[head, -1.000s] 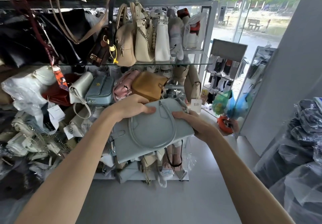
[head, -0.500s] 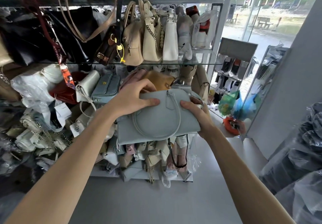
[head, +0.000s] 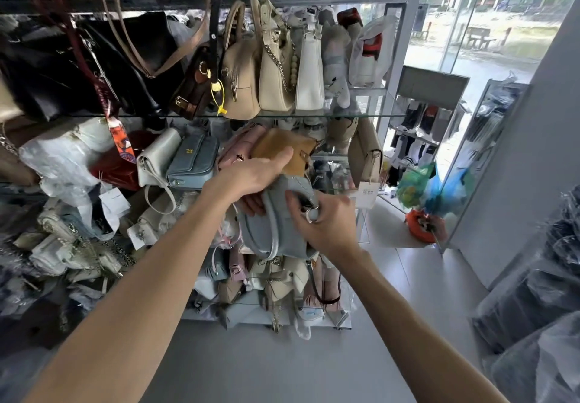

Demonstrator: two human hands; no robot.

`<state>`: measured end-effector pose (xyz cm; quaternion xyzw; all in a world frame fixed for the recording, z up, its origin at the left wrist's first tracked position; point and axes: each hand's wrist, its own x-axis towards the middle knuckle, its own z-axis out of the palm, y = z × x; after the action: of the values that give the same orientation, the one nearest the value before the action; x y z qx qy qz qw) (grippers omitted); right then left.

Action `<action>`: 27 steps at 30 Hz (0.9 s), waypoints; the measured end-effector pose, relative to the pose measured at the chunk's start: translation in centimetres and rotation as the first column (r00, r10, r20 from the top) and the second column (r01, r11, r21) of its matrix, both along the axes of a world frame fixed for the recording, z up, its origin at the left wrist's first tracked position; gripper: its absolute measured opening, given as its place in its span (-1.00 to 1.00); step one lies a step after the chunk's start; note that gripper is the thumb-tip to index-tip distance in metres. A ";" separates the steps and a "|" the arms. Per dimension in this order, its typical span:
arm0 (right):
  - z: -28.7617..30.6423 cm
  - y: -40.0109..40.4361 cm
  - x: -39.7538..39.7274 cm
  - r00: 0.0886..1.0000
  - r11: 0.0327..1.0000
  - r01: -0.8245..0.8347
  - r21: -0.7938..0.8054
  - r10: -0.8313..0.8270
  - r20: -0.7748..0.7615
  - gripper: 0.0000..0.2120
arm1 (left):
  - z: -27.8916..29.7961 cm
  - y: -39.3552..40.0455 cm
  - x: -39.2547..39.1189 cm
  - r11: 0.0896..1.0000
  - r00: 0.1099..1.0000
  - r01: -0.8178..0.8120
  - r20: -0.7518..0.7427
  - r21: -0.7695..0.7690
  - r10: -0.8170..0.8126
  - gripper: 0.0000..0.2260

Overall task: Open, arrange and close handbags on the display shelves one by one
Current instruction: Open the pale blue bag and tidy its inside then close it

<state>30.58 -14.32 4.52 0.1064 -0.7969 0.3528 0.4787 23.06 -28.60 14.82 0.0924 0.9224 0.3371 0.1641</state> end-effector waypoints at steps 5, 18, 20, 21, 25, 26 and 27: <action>-3.2 -1.2 -1.2 0.993 0.944 0.051 0.326 -0.013 -0.116 -0.85 | -1.9 -1.0 -2.2 0.989 0.935 0.111 0.349 -0.101 -0.069 -0.35; -4.7 -2.4 -0.5 0.982 0.879 -0.108 0.464 0.022 0.186 -0.39 | -5.4 -3.6 -3.2 0.971 0.985 -0.086 0.167 0.224 0.048 -0.23; -4.6 -1.6 -0.8 0.966 0.877 -0.174 0.447 0.065 0.248 -0.42 | -4.7 -4.0 -2.7 0.967 0.990 -0.052 0.137 0.248 0.018 -0.57; -4.6 -1.3 -1.0 0.964 0.880 -0.193 0.433 0.088 0.252 -0.46 | -4.5 -4.2 -2.6 0.963 0.992 -0.046 0.124 0.265 0.013 -0.71; -4.5 -1.0 -1.3 0.959 0.902 -0.229 0.366 0.145 0.241 -0.60 | -4.4 -4.8 -2.4 0.943 0.989 -0.016 0.144 0.333 -0.034 -0.76; -4.5 -0.9 -1.3 0.956 0.913 -0.238 0.331 0.160 0.246 -0.65 | -4.4 -4.9 -2.3 0.942 0.988 -0.011 0.152 0.336 -0.043 -0.72; -4.6 -0.7 -1.4 0.952 0.928 -0.243 0.281 0.172 0.253 -0.69 | -4.4 -5.1 -2.4 0.943 0.985 0.000 0.164 0.332 -0.058 -0.69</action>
<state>29.18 -15.07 -0.10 0.2236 -0.8753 0.2822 0.3229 20.66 -33.75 10.39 0.1030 0.8338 0.4912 0.2301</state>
